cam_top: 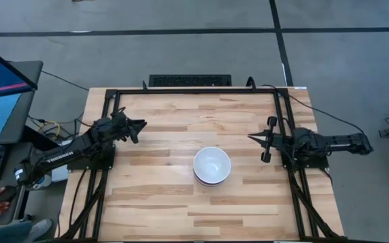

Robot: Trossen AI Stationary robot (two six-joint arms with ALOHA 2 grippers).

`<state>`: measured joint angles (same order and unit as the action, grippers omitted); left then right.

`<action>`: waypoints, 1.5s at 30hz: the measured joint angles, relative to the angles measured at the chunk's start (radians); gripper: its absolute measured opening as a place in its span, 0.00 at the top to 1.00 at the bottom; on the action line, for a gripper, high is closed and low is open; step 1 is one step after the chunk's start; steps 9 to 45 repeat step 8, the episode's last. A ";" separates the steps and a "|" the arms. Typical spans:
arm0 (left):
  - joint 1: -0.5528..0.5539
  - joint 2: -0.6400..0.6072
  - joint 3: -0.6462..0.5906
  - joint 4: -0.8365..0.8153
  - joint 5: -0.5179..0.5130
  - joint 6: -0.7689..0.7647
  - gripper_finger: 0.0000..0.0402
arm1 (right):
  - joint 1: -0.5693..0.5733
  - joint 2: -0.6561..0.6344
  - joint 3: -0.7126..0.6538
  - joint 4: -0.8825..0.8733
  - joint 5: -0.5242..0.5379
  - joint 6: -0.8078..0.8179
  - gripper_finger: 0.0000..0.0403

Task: Nest bowls inside each other
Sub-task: Return to Home Position

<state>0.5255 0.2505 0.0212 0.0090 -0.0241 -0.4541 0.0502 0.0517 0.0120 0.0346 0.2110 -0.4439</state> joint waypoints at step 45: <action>0.000 0.000 0.001 -0.003 0.000 -0.001 0.74 | 0.000 0.000 0.000 -0.001 0.000 0.000 0.88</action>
